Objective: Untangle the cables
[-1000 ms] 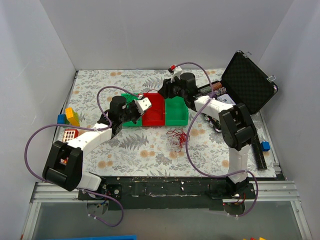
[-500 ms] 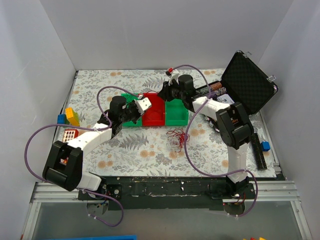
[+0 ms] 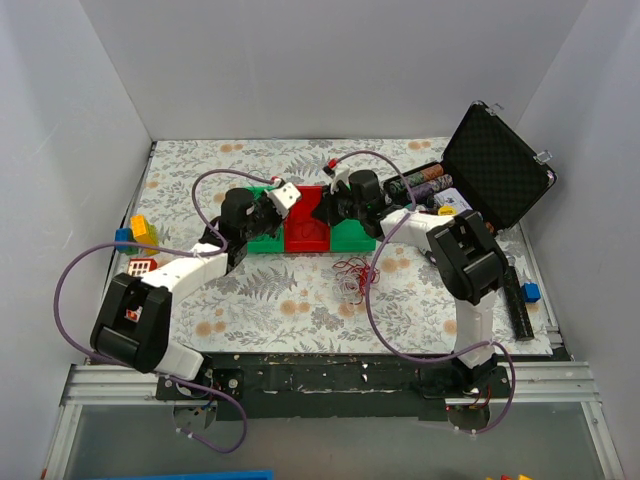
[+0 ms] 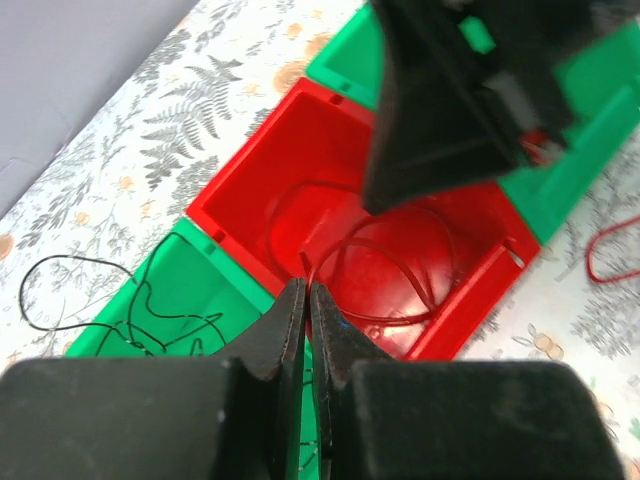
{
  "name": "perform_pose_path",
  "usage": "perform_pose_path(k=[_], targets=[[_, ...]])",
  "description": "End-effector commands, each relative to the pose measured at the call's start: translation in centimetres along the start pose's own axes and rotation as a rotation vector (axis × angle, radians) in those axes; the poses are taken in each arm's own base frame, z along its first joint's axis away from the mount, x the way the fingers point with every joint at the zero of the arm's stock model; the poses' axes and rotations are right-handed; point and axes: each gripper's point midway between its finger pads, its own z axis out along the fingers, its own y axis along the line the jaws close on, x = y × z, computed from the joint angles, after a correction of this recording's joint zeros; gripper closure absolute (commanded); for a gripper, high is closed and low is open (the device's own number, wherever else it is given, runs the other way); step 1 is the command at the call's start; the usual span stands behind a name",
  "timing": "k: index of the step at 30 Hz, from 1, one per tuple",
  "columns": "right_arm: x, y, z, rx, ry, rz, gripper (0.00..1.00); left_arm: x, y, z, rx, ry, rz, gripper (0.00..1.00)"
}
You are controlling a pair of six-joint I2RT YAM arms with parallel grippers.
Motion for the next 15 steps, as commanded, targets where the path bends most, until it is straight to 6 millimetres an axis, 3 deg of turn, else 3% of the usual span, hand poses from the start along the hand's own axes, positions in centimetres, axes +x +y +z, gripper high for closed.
perform_pose_path(k=[1, 4, 8, 11, 15], targets=[[-0.3, 1.7, -1.6, -0.012, -0.013, -0.014, 0.87, -2.6, 3.4, 0.9, -0.143, -0.054, -0.04, 1.0], [-0.3, 1.8, -1.9, -0.001, -0.01, -0.029, 0.81, -2.5, 3.7, 1.7, -0.154, -0.048, -0.045, 1.0], [-2.2, 2.1, -2.8, 0.022, -0.049, -0.048, 0.62, -2.5, 3.6, 3.1, -0.139, -0.041, -0.024, 1.0], [-3.4, 2.4, -3.8, 0.036, -0.074, -0.061, 0.54, -2.5, 3.1, 4.1, -0.115, -0.033, -0.002, 1.0], [-3.1, 3.0, -5.7, 0.041, -0.078, -0.06, 0.42, -1.7, 2.1, 5.5, -0.076, -0.005, 0.025, 1.0]])
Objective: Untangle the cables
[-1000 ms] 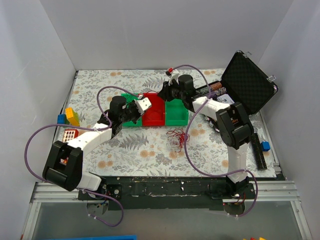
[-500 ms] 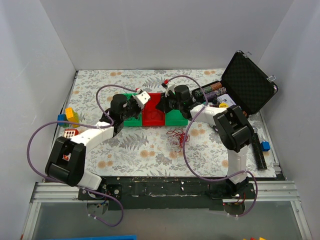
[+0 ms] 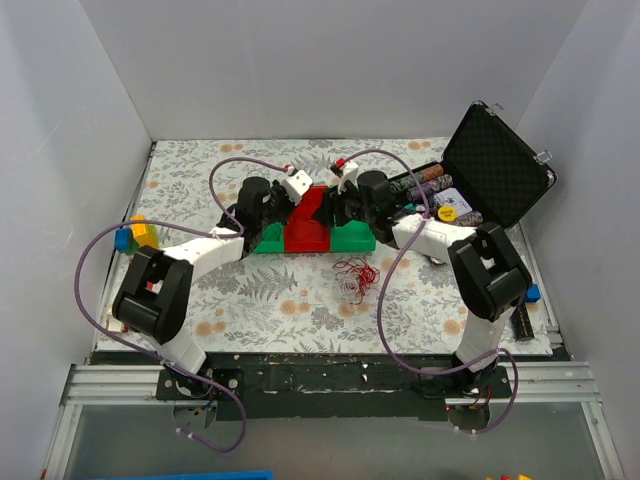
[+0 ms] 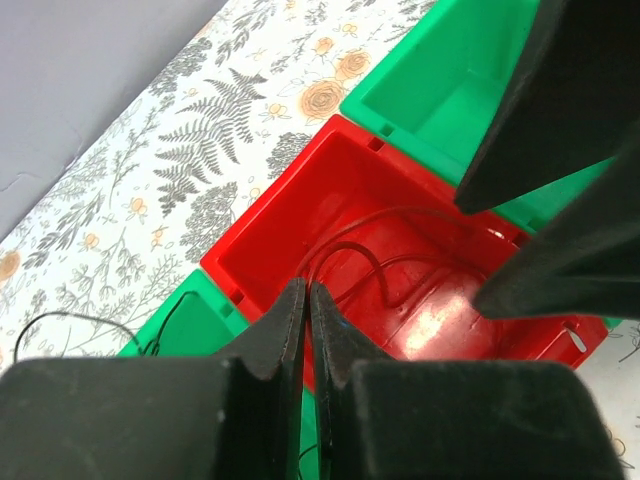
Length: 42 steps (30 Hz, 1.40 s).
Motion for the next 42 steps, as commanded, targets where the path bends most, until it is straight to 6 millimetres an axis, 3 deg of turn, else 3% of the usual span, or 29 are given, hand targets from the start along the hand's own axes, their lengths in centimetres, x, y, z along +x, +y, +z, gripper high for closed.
perform_pose_path(k=[1, 7, 14, 17, 20, 25, 30, 32, 34, 37, 39, 42], targets=[[-1.7, 1.2, -2.9, 0.005, -0.056, -0.032, 0.42, -1.3, -0.2, 1.3, 0.008, -0.018, 0.052, 1.0], [1.5, 1.2, -6.0, 0.039, -0.034, -0.01, 0.42, 1.1, -1.6, 2.8, 0.012, 0.056, 0.116, 1.0], [2.4, 0.5, -10.2, 0.143, -0.095, 0.003, 0.43, 2.8, -2.5, 4.5, 0.004, 0.122, 0.151, 1.0], [2.4, -0.2, -11.5, 0.187, -0.118, 0.011, 0.43, 3.3, -2.7, 4.1, 0.014, 0.15, 0.15, 0.88], [2.1, -0.9, -12.2, 0.21, -0.134, 0.026, 0.43, 3.5, -3.0, 3.1, 0.023, 0.162, 0.149, 0.67], [1.9, -1.5, -12.6, 0.223, -0.14, 0.035, 0.43, 1.4, -3.1, 0.8, 0.038, 0.139, 0.111, 0.36], [2.6, -1.5, -13.0, 0.234, -0.129, 0.061, 0.42, -2.3, -2.3, -1.8, 0.016, 0.068, 0.094, 0.33], [3.3, -1.5, -13.4, 0.242, -0.117, 0.077, 0.42, -4.4, -2.4, -3.4, 0.034, 0.01, 0.118, 0.26], [3.8, -1.4, -14.2, 0.25, -0.115, 0.084, 0.41, -6.1, -3.7, -5.1, 0.112, -0.058, 0.164, 0.24], [4.9, -1.4, -15.3, 0.268, -0.108, 0.095, 0.41, -6.9, -8.4, -8.2, 0.339, -0.183, 0.243, 0.18], [5.4, -1.4, -16.1, 0.282, -0.111, 0.097, 0.4, -6.4, -12.1, -9.8, 0.483, -0.225, 0.293, 0.16], [6.2, -1.5, -17.0, 0.3, -0.106, 0.103, 0.4, -4.8, -17.1, -10.6, 0.64, -0.227, 0.318, 0.15]])
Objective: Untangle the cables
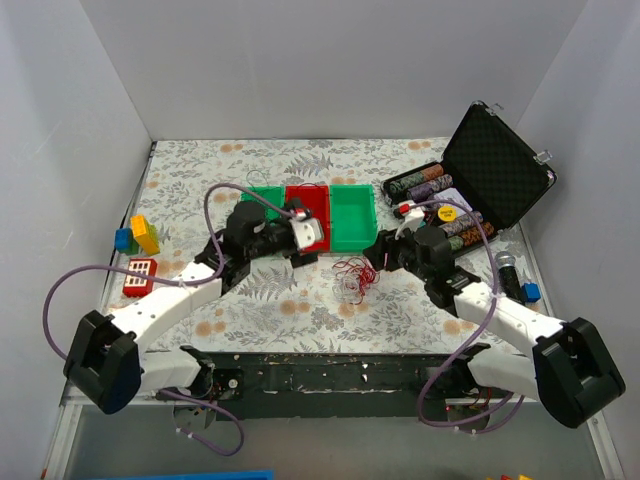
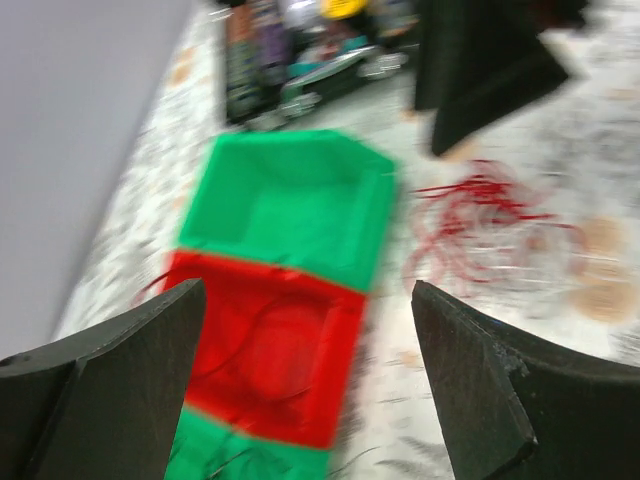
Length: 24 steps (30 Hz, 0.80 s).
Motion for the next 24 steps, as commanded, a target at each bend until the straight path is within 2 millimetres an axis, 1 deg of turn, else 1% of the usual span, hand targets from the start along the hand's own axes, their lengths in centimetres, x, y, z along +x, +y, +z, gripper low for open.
perform_pose_path(k=[1, 3, 6, 8, 10, 12, 14, 18, 23, 24], targets=[[0.3, -0.7, -1.2, 0.042, -0.017, 0.017, 0.41, 0.9, -10.4, 0.8, 0.376, -0.052, 0.018, 0.15], [0.8, -0.8, -1.7, 0.046, -0.018, 0.02, 0.41, 1.8, -12.4, 1.8, 0.441, -0.027, -0.013, 0.15], [1.2, -0.8, -2.1, 0.039, -0.013, 0.019, 0.43, 3.4, -14.1, 3.4, 0.488, 0.027, -0.042, 0.17], [1.4, -0.8, -2.3, 0.039, -0.014, 0.024, 0.43, 4.3, -14.3, 4.5, 0.49, 0.043, -0.033, 0.21], [1.5, -0.8, -2.2, 0.033, -0.013, 0.025, 0.44, 4.6, -14.4, 5.3, 0.492, 0.041, -0.025, 0.28], [1.7, -0.7, -2.2, 0.023, -0.008, 0.026, 0.46, 4.4, -14.7, 5.9, 0.505, 0.034, -0.023, 0.37], [1.9, -0.4, -2.2, 0.005, -0.005, 0.023, 0.48, 4.3, -14.9, 6.3, 0.515, 0.031, -0.023, 0.43], [2.5, -0.3, -2.1, -0.01, 0.006, 0.025, 0.53, 4.5, -15.2, 7.0, 0.513, 0.037, -0.027, 0.48], [3.0, 0.1, -2.0, -0.043, 0.019, 0.03, 0.56, 4.3, -15.4, 7.3, 0.52, 0.026, -0.02, 0.61], [3.1, 0.3, -1.9, -0.054, 0.023, 0.031, 0.57, 4.4, -15.5, 7.3, 0.522, 0.029, -0.019, 0.65]])
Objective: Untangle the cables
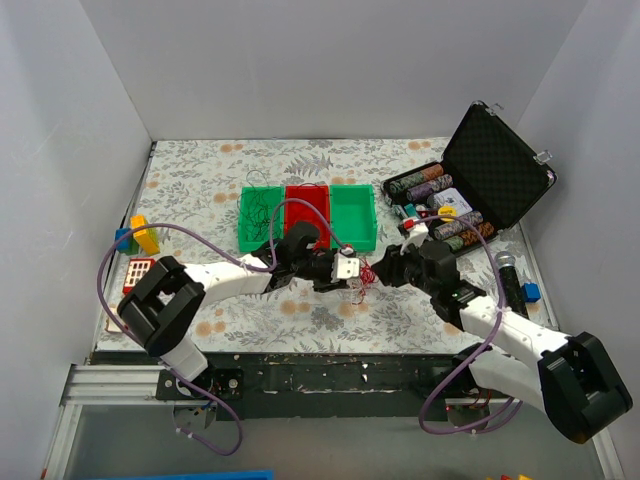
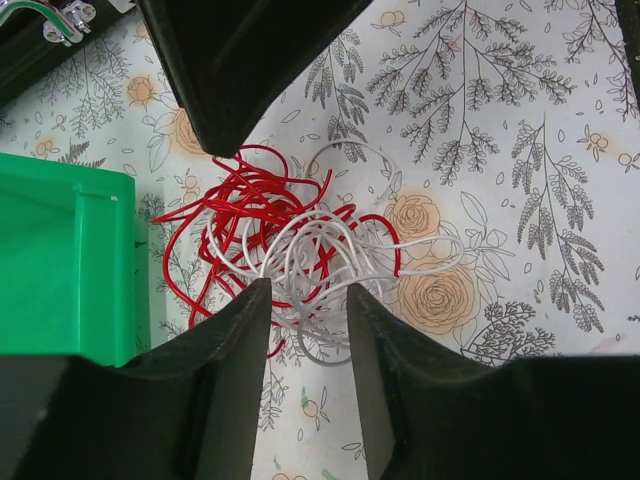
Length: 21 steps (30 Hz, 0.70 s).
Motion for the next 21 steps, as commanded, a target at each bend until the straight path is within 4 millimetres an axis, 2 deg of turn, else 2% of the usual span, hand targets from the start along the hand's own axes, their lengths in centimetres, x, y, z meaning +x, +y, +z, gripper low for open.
perform_pose_path(k=[1, 6, 8, 12, 16, 21], targets=[[-0.9, 1.2, 0.4, -0.067, -0.029, 0.002, 0.57, -1.2, 0.5, 0.6, 0.005, -0.033, 0.037, 0.67], [-0.2, 1.7, 0.6, -0.107, -0.002, 0.006, 0.58, -0.4, -0.1, 1.0, 0.028, -0.014, 0.04, 0.69], [0.1, 2.0, 0.7, -0.126, 0.009, 0.01, 0.59, -0.2, -0.2, 1.1, 0.029, -0.011, 0.048, 0.77], [0.7, 2.3, 1.0, -0.151, 0.034, 0.01, 0.6, -1.0, 0.5, 0.7, -0.006, -0.014, 0.054, 1.0], [1.7, 2.3, 1.4, -0.158, 0.074, 0.008, 0.61, -3.7, 2.0, -0.8, -0.07, -0.044, 0.066, 1.0], [2.8, 2.1, 2.1, -0.158, 0.12, 0.022, 0.62, -9.8, 3.5, -3.7, -0.136, -0.16, 0.044, 1.0]])
